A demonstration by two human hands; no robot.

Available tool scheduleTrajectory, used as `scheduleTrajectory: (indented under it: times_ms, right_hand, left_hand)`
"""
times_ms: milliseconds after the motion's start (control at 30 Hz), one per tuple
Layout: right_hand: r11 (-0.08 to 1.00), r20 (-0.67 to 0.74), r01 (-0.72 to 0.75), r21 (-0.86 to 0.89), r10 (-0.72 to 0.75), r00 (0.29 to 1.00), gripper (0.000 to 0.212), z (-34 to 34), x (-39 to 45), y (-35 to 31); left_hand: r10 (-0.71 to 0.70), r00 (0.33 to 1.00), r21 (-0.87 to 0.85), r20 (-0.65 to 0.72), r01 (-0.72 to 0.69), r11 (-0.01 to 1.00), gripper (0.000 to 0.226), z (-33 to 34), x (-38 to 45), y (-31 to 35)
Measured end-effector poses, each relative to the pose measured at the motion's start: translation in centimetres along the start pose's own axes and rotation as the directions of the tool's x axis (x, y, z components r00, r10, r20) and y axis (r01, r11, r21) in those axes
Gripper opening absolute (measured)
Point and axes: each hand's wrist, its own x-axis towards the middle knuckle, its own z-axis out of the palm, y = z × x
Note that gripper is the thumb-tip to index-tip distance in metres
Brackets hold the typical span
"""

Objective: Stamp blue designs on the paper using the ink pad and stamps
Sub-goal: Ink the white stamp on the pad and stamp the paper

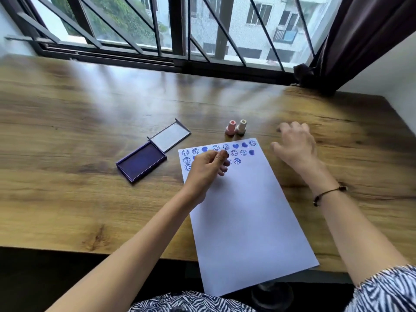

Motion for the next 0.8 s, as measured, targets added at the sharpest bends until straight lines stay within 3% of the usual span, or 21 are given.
scheduleTrajectory:
  times_ms: [167,333,400,433,500,600,700,800]
  right_hand:
    - [0.925,-0.013,0.301,0.230,-0.306,0.952,0.030,-0.3,3.1,-6.3]
    - [0.869,0.070,0.490,-0.062,-0.486,0.871,0.032,2.6,5.1,-9.4]
    - [0.858,0.033,0.510,-0.064,-0.509,0.860,0.027,3.0,5.2,-9.3]
    - [0.860,-0.011,0.510,0.000,-0.510,0.860,0.024,2.9,5.1,-9.4]
    - [0.837,-0.082,0.460,0.296,-0.457,0.886,0.017,2.1,4.1,-9.9]
    - [0.594,0.023,0.241,0.767,-0.401,0.916,0.014,0.1,0.6,-11.6]
    - [0.385,0.075,0.108,0.917,-0.431,0.899,0.011,-0.2,-2.1,-13.1]
    - [0.310,0.123,0.020,0.951,-0.436,0.891,0.009,0.4,-3.1,-14.2]
  left_hand:
    - [-0.005,1.000,-0.024,-0.029,0.004,1.000,0.023,-0.2,-0.2,0.3]
    - [-0.012,0.996,-0.055,-0.092,0.007,0.998,0.016,-1.3,-0.9,0.5]
    - [-0.007,0.993,-0.062,-0.117,0.000,0.998,0.015,-1.9,-1.0,0.5]
    - [-0.002,0.992,-0.065,-0.128,-0.006,0.998,0.015,-2.2,-1.1,0.6]
    - [0.007,0.987,-0.082,-0.163,-0.021,0.996,0.012,-2.7,-1.2,0.6]
    - [0.003,0.966,-0.147,-0.259,-0.043,0.988,0.019,-3.7,-1.2,0.9]
    - [0.027,0.953,-0.204,-0.302,-0.092,0.975,0.011,-5.0,-1.6,1.4]
    - [0.026,0.953,-0.235,-0.303,-0.101,0.967,0.006,-6.5,-2.6,1.4]
